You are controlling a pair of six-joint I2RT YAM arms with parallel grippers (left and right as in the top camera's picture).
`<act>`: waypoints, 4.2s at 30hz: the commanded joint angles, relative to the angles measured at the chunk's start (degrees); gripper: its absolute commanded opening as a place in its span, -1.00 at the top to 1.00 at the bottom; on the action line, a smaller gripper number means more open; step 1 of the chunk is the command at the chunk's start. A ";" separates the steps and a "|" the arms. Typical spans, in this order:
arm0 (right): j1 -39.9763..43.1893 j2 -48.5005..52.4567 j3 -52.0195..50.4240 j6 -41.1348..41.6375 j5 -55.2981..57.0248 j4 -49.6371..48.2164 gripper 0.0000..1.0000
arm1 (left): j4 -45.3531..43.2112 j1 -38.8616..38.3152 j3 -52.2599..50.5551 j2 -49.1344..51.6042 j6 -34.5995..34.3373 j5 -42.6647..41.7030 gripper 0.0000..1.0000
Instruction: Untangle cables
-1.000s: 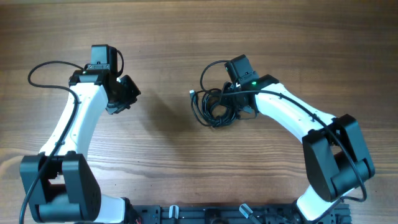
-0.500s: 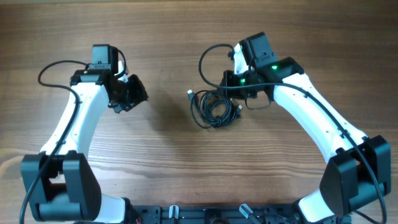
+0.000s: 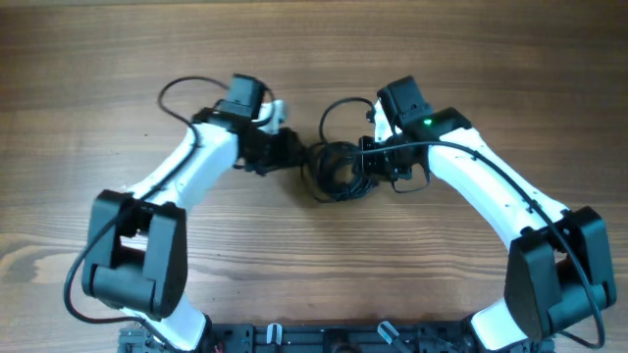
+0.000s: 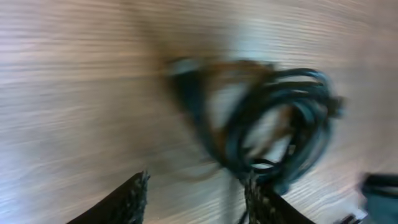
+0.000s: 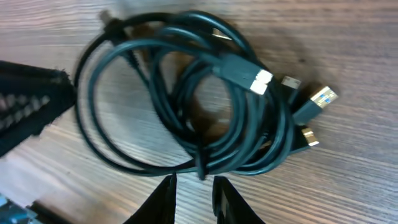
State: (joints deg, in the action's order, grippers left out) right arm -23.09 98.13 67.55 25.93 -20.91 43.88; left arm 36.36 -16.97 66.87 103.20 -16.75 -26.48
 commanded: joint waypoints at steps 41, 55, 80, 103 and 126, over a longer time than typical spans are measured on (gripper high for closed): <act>-0.85 0.02 -12.20 12.35 0.35 -11.52 0.42 | -22.88 -10.38 0.85 12.70 -0.35 1.46 0.03; -0.85 0.02 -13.90 14.75 -1.99 -16.04 0.48 | -14.99 -10.93 0.85 12.87 1.14 1.42 0.16; -0.94 -1.57 -5.66 2.10 -13.22 -23.06 0.01 | -2.73 1.95 2.32 12.85 7.39 0.09 0.92; -11.78 -1.97 -2.64 -13.60 -4.76 -27.08 0.43 | 3.34 11.56 2.32 12.85 5.79 -12.87 0.92; -2.93 -2.69 -2.62 -23.89 -33.18 -33.57 0.41 | 15.91 19.71 2.32 12.85 3.08 -42.29 0.92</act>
State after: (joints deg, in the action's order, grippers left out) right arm -26.68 96.75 64.03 10.09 -44.64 10.98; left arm 51.13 2.70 69.58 115.46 -14.06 -61.45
